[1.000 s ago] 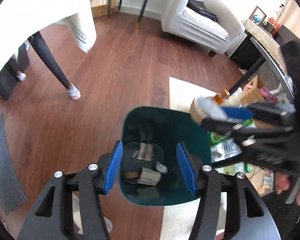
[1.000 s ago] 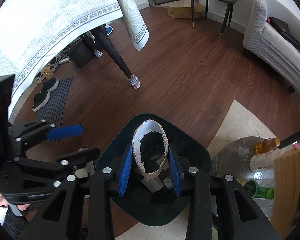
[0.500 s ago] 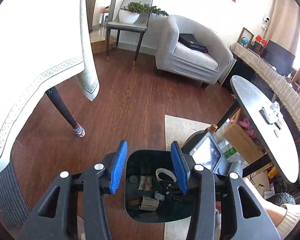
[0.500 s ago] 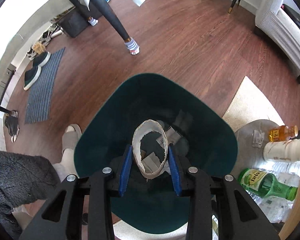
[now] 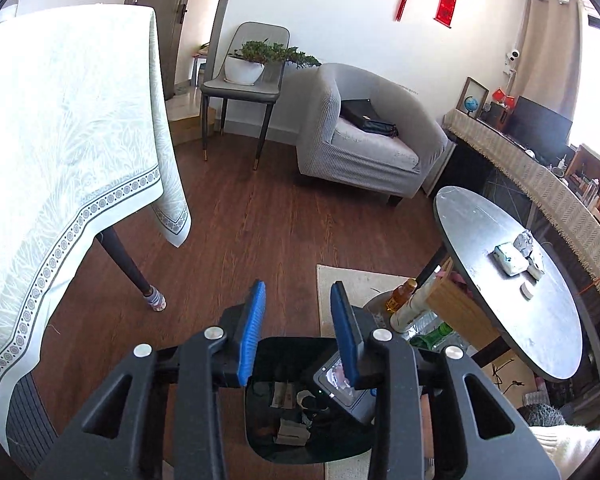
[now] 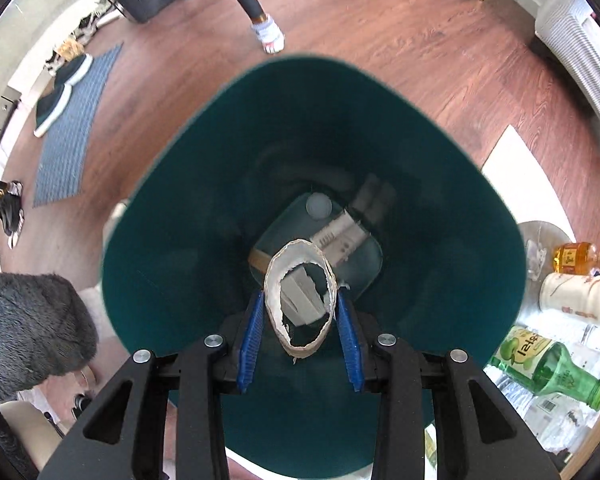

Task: Collect trash
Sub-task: 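Lower the paper tube ring into the bin and open the right tool, then move both open tools back over the table toward the cap and black bag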

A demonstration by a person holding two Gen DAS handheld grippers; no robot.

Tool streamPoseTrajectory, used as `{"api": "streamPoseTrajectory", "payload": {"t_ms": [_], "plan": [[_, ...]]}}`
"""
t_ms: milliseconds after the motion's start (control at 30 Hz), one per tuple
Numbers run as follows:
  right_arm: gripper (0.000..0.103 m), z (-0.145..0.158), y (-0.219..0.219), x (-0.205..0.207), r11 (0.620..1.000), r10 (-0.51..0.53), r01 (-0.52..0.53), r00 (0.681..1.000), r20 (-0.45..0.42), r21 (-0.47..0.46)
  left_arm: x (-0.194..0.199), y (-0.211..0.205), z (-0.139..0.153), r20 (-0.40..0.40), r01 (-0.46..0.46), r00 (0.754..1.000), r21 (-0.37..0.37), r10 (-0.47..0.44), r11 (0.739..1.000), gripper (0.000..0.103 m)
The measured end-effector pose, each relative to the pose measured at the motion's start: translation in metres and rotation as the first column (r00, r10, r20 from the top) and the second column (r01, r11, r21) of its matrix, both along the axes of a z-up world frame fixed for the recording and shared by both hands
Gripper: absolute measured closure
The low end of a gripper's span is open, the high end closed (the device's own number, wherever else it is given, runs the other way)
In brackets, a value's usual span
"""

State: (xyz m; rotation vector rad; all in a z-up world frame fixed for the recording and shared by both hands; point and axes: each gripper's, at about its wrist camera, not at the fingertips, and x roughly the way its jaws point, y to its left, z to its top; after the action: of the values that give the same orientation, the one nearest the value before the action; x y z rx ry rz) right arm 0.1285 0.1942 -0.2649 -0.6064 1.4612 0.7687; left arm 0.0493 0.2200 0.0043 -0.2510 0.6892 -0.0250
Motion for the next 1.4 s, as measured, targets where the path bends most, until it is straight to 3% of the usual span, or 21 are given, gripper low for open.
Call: {"api": "streamPoseTrajectory", "payload": {"t_ms": [167, 400, 900, 1067, 1400], "plan": [[0.048, -0.008, -0.006, -0.004, 0.998, 0.026, -0.025, 1.0, 0.016, -0.055, -0.002, 0.002, 0.006, 0.019, -0.005, 1.0, -0.013, 0.005, 1.0, 0.068], [0.048, 0.013, -0.013, -0.005, 0.999, 0.044, -0.044, 0.998, 0.044, -0.011, 0.002, -0.001, 0.012, 0.036, -0.007, 0.999, -0.022, 0.008, 1.0, 0.068], [0.048, 0.135, -0.02, -0.019, 0.959, 0.064, -0.124, 0.97, 0.234, 0.255, 0.017, -0.023, 0.024, 0.064, 0.008, 0.998, 0.004, -0.009, 1.0, 0.065], [0.048, 0.171, -0.035, -0.02, 0.937, 0.024, -0.125, 0.954, 0.299, 0.326, 0.024, -0.031, 0.029, 0.072, 0.022, 0.997, 0.02, -0.024, 1.0, 0.054], [0.053, 0.25, -0.102, -0.011, 0.887, -0.146, -0.066, 0.899, 0.413, 0.457, 0.04, -0.061, 0.037, 0.09, 0.065, 0.994, 0.033, -0.068, 0.997, 0.045]]}}
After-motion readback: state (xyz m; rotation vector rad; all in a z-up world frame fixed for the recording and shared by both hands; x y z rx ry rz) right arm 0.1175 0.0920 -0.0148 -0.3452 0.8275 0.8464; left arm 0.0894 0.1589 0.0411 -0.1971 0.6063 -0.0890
